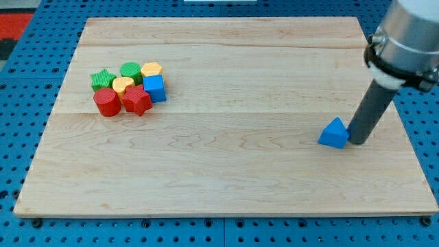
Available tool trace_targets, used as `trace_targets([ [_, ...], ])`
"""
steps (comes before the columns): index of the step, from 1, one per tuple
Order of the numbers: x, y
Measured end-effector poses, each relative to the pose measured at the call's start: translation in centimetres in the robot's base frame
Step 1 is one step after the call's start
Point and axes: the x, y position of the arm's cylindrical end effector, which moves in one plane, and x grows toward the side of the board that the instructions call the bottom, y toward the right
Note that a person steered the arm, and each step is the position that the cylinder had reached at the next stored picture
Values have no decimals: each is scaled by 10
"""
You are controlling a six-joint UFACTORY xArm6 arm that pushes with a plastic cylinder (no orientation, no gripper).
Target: Move the blue triangle towards left side of red circle
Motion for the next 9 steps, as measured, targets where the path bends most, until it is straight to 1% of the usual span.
trace_targets([
  [1,1,-62],
  [2,2,-94],
  [3,-4,-56],
  [4,-19,-70],
  [5,-24,-133],
  [6,-24,-215],
  [7,-22,-260],
  [8,0,-194],
  [9,-17,-152],
])
